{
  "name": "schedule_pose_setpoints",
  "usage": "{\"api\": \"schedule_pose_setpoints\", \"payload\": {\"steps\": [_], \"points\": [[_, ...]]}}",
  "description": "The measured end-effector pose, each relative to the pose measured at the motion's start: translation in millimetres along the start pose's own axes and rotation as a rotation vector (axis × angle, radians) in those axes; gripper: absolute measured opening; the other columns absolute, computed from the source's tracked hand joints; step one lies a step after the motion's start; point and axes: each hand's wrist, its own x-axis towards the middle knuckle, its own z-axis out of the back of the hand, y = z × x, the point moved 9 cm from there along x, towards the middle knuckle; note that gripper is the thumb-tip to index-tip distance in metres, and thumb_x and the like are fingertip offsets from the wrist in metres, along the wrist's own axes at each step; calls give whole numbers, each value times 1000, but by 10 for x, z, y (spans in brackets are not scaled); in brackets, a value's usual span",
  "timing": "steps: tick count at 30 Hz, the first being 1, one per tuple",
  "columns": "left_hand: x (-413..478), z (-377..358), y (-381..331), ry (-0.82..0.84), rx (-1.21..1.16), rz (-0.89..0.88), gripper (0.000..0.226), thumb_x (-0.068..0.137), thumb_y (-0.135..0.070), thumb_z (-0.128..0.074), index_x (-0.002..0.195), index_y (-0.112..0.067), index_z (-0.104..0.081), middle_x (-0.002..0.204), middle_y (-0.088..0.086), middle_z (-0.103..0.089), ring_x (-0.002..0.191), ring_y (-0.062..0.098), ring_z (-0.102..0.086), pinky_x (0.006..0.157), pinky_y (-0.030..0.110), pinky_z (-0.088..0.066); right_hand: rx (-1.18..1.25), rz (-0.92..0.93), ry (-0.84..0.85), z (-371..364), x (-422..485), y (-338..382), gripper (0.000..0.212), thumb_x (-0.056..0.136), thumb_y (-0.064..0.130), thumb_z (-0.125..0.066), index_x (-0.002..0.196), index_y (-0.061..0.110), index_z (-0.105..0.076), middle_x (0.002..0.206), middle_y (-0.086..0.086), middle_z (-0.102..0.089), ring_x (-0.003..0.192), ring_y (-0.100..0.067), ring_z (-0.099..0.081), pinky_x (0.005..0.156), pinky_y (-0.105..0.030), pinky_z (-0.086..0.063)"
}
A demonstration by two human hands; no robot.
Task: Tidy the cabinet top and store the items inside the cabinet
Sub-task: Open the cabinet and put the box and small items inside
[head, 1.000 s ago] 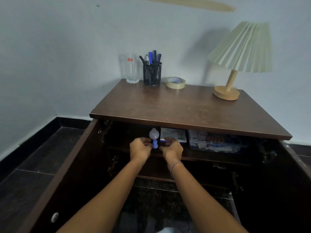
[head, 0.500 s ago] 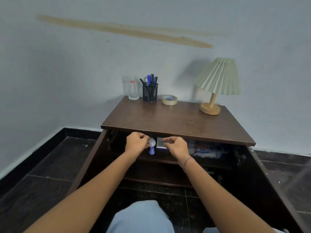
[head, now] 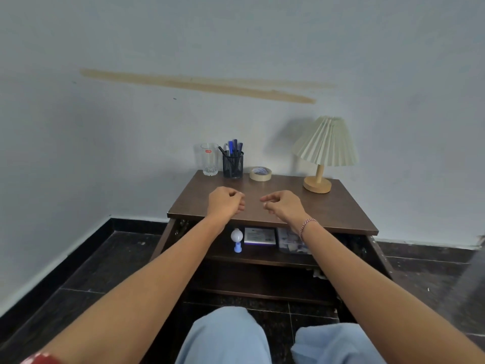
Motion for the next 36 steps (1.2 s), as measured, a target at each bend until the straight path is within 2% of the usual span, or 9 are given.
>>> {"api": "schedule_pose_setpoints", "payload": {"steps": [2,5,12,15,22,27,30,33,36], "points": [[7,31,-95,-5,10,-16,18,94,-11,-52,99,-7,-69,80,6,-68,66,9,-65,54,9,-51,7,16,-2,37,-6,43,20,88,10,-60,104,12,-72,86,-2,-64,75,-10,-53,68,-18,-42],[46,87,-183,-20,25,-36,19,93,-12,-54,101,-6,-69,82,6,-68,69,11,-66,63,14,-53,19,36,-23,143,14,94,21,89,10,-59,106,11,-71,88,-2,-63,83,-12,-54,77,-22,-42],[131,87,-120,-15,44,-13,20,94,-13,-52,104,-7,-68,86,5,-68,75,11,-66,67,14,-52,46,16,-47,204,140,-34,21,89,9,-59,107,10,-71,90,-5,-64,85,-13,-54,68,-17,-41],[252,30,-131,2,66,-19,21,94,-13,-52,106,-7,-68,90,7,-69,81,13,-67,76,21,-55,21,23,-65,220,247,-37,21,90,11,-59,107,12,-71,103,-9,-68,95,-16,-61,80,-20,-42],[809,-239,-22,20,161,-9,21,91,-9,-51,100,-9,-70,97,12,-71,97,23,-67,93,40,-52,-117,28,-65,74,801,-203,24,89,10,-57,110,12,-69,110,-10,-68,105,-19,-61,81,-16,-37],[1334,-549,57,23,332,-71,26,92,-13,-49,107,-10,-69,107,6,-68,101,21,-62,87,26,-49,-319,78,-78,-19,1419,-315,32,90,8,-50,118,8,-65,121,-13,-63,113,-25,-57,96,-26,-40],[1670,-815,106,74,504,-128,23,92,-12,-46,99,-6,-67,101,12,-63,99,25,-58,82,28,-44,-495,114,-46,-197,1807,-399,39,92,6,-44,129,3,-55,132,-19,-54,123,-32,-50,103,-33,-37],[1973,-1104,234,155,641,-123,36,92,-8,-44,124,-1,-57,124,17,-59,115,31,-55,94,33,-44,-617,141,8,-420,2114,-504,44,94,1,-38,138,1,-42,138,-20,-48,126,-34,-47,103,-38,-38],[2185,-1354,403,267,768,-80,54,92,-5,-39,146,-7,-32,146,21,-39,133,32,-40,107,34,-35,-668,151,35,-538,2364,-572,49,96,3,-40,144,4,-32,147,-22,-33,131,-37,-40,107,-40,-36]]}}
